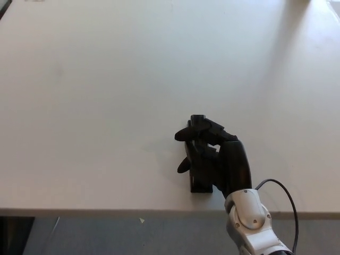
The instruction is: The robot uses its right hand to press on the stapler that is in the middle of the desk
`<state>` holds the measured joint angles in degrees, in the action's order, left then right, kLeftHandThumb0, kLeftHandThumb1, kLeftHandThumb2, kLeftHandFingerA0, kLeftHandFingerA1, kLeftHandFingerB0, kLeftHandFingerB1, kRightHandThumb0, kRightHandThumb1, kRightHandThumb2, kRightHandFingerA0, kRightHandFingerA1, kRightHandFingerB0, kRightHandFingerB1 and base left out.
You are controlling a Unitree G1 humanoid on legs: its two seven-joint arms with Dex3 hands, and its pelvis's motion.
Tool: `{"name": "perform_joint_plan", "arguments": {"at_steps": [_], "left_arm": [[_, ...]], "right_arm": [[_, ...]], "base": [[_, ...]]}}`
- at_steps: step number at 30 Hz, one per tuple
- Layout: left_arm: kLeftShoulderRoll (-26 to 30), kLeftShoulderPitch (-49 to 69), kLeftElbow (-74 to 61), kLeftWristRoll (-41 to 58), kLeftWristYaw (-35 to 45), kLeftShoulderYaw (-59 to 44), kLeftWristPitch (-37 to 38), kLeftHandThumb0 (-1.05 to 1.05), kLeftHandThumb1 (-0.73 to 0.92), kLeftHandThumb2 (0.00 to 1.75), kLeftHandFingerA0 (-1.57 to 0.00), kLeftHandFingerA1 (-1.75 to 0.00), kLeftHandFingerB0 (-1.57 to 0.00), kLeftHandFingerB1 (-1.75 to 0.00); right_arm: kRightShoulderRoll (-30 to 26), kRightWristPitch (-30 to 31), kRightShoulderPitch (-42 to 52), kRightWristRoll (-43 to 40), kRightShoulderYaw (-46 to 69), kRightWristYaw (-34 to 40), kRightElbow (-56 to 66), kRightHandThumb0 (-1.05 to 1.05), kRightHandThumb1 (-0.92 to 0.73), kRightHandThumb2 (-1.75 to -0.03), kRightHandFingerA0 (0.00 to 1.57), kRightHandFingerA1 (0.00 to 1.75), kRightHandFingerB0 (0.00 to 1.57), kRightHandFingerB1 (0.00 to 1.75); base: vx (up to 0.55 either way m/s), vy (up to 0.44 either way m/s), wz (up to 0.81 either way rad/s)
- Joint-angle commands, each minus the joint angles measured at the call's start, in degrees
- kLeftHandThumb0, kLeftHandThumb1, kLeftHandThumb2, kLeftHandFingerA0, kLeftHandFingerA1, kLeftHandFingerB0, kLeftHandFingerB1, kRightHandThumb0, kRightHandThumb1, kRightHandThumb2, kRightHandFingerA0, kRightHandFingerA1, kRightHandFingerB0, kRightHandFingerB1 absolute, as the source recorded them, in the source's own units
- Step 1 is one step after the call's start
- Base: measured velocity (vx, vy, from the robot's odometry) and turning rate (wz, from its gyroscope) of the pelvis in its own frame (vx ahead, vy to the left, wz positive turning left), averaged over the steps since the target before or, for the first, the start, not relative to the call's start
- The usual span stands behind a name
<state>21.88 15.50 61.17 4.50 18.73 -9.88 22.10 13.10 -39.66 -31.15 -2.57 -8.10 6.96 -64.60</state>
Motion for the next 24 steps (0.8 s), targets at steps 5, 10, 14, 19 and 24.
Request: {"name": "perform_joint_plan", "arguments": {"at_steps": [5,10,14,19,24], "left_arm": [[1.3,-10.8,-1.1,-1.9,-2.5,0.7,2.3,-0.20,0.86,1.27,-0.02,-0.49,-0.02,-0.48],[0.6,-13.3,-2.6,-0.7,-2.6,-0.1,1.1,-0.18,0.88,1.27,-0.02,-0.49,-0.01,-0.48],[0.7,-15.5,-1.7,-0.7,-3.0,-0.2,-0.3,-0.18,0.88,1.27,-0.02,-0.49,-0.02,-0.49],[0.6,-16.7,-1.2,0.1,-3.4,-1.0,-1.4,-0.19,0.87,1.26,-0.02,-0.49,-0.01,-0.48],[1.2,-17.6,-0.4,0.5,-3.0,-1.6,-1.6,-0.19,0.87,1.26,-0.02,-0.49,-0.01,-0.48]], "right_arm": [[0.2,15.4,-5.9,-1.4,4.0,-0.7,0.7,-0.16,-0.79,-0.67,1.22,1.13,0.78,1.12],[-3.8,14.7,-10.6,-3.8,6.5,-4.4,13.6,-0.23,-0.84,-0.69,1.22,1.22,0.74,1.11],[-6.6,18.5,-11.0,-4.9,8.0,-5.7,22.7,-0.20,-0.83,-0.64,1.23,1.23,0.74,1.12],[-12.4,22.1,-10.3,-8.3,11.9,-8.9,32.1,-0.15,-0.83,-0.69,1.21,1.23,0.73,1.14],[-22.6,27.8,-6.5,-11.7,18.4,-11.8,40.7,-0.12,-0.74,-0.86,1.20,1.27,0.79,1.11]], "base": [[0.00,0.000,0.00],[0.00,0.000,0.00],[0.00,0.000,0.00],[0.00,0.000,0.00],[0.00,0.000,0.00]]}}
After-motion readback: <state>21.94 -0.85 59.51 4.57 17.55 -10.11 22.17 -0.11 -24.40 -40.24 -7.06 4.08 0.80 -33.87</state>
